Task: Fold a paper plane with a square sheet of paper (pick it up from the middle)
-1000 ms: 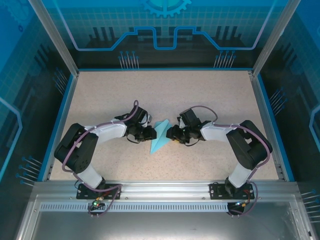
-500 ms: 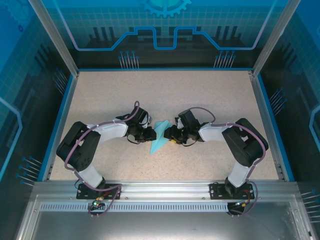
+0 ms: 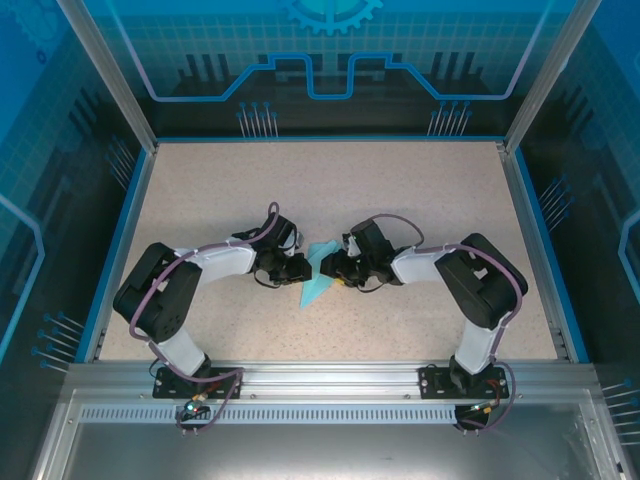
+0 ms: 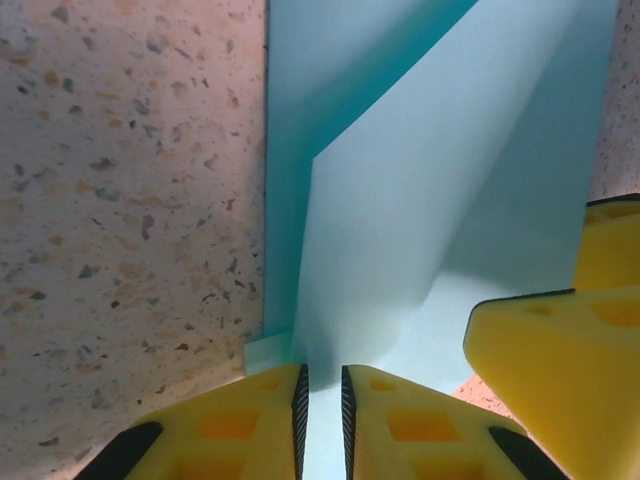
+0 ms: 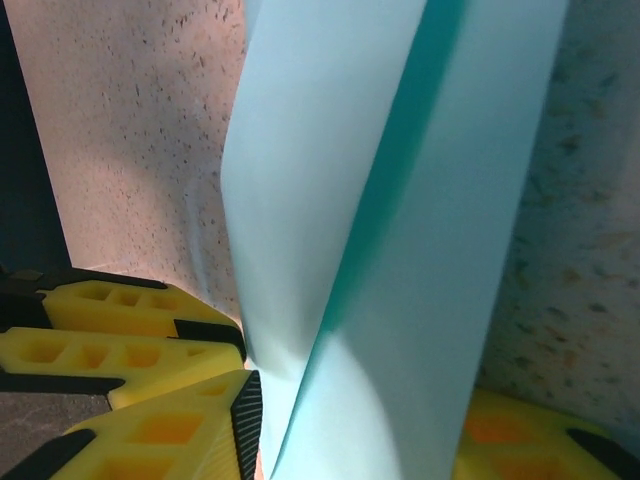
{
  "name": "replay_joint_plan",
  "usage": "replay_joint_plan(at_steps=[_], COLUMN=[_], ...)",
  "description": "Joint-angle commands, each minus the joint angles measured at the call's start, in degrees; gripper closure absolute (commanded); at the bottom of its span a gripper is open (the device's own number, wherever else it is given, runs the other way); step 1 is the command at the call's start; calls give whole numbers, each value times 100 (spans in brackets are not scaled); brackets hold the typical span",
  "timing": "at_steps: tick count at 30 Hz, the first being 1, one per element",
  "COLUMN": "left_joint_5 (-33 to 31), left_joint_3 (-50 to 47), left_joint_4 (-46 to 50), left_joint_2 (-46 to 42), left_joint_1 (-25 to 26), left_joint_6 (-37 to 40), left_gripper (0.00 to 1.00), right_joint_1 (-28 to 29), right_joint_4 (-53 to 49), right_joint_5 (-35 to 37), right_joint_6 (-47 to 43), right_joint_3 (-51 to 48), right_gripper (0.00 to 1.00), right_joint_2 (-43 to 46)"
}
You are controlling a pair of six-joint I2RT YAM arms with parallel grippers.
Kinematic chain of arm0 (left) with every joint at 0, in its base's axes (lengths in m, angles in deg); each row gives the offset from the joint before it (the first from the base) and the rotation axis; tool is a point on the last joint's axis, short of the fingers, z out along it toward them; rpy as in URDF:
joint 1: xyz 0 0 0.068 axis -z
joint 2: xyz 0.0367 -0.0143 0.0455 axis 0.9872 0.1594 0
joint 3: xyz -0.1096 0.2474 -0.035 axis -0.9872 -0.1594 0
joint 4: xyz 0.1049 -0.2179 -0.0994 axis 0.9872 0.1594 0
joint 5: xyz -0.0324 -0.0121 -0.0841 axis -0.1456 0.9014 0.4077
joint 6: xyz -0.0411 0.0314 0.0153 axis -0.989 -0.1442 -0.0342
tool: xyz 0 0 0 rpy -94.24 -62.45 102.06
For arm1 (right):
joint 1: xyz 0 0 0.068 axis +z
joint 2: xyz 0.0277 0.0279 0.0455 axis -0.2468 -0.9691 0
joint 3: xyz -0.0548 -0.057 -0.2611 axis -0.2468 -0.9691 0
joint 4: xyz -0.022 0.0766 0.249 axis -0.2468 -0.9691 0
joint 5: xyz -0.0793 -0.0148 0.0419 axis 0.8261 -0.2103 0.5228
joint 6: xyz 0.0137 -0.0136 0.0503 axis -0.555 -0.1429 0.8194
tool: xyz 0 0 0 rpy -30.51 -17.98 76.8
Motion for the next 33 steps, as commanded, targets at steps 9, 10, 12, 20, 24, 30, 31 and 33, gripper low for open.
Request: replay_joint_plan(at_steps=[9,10,12,20,24,30,31,33], left_joint_5=[-183,-181,-172,-307,-555,-1186,-1283,-1517], left_joint_3=[-189,-196,-204,-370,-562,-889,-944,-1064], left_joint_4=[-83,-86,-106,-190,-231,-84,-73,-66], left_joint_2=[-174,-174,-200,-569,-974,-1852,-1995,-2275], left_joint_1=[-17,-17,-17,-17,-17,-17,-25,-34], left_joint_6=[-115,-123,-130,-269,-410,-504,-520,-564], left_gripper=[82,82,82,81,79,77,77,76], right_joint_1=[198,207,216,233,225,261,300,360], right_joint_4=[463,451,426,25,-784,-3372,-3861,-4888], right_joint_5=[79,80,83,63,324,1606,1981,2769], right_joint_6=[26,5,-21,-239,-641,-1652,-1780,-1938], right_joint_3=[246,271,313,659,814,1475,1632,1967], right_gripper=[66,67,68,83,88,90,90,90], right_joint_2=[-297,-312,-360,-401,13,769,840,900])
